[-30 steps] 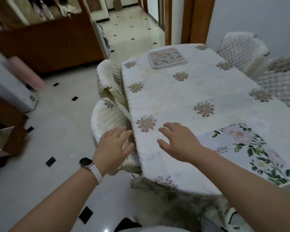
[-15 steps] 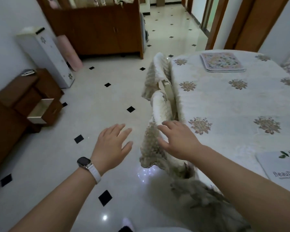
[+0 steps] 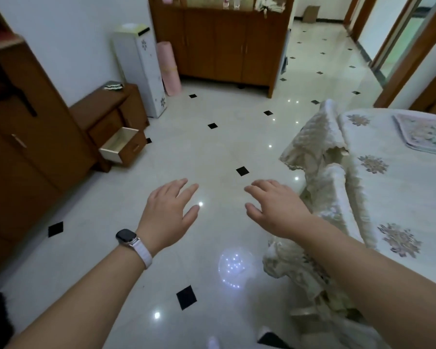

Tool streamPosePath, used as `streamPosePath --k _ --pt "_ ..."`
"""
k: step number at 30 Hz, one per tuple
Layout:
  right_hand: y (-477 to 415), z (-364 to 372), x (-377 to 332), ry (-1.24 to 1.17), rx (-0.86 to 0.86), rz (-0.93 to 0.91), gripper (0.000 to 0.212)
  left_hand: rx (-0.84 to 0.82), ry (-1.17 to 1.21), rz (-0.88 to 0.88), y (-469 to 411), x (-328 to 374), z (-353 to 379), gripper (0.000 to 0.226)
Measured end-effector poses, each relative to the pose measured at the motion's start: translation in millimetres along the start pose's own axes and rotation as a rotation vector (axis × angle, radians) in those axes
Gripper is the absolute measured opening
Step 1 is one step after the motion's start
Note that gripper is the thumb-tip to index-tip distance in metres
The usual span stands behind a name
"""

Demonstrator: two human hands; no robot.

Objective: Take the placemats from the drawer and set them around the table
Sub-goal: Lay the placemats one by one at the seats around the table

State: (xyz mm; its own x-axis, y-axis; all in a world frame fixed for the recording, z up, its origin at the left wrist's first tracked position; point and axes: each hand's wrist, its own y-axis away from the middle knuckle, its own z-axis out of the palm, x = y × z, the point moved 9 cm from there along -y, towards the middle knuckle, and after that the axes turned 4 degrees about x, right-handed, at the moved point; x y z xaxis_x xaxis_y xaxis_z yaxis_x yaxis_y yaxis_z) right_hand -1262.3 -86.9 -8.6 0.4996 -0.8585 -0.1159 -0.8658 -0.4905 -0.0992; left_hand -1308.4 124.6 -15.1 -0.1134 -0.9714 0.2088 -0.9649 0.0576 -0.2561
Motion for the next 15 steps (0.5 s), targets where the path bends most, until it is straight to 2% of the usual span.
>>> streamPosePath --k 8,15 --pt "-76 11 1 -0.019 0.023 -0.009 0.043 0.0 0.009 -0.055 -39 -52 14 0.054" --pt "-172 38 35 -0.051 0.001 -0.018 0.046 -0.012 -0.01 -0.03 -142 -76 41 0.044"
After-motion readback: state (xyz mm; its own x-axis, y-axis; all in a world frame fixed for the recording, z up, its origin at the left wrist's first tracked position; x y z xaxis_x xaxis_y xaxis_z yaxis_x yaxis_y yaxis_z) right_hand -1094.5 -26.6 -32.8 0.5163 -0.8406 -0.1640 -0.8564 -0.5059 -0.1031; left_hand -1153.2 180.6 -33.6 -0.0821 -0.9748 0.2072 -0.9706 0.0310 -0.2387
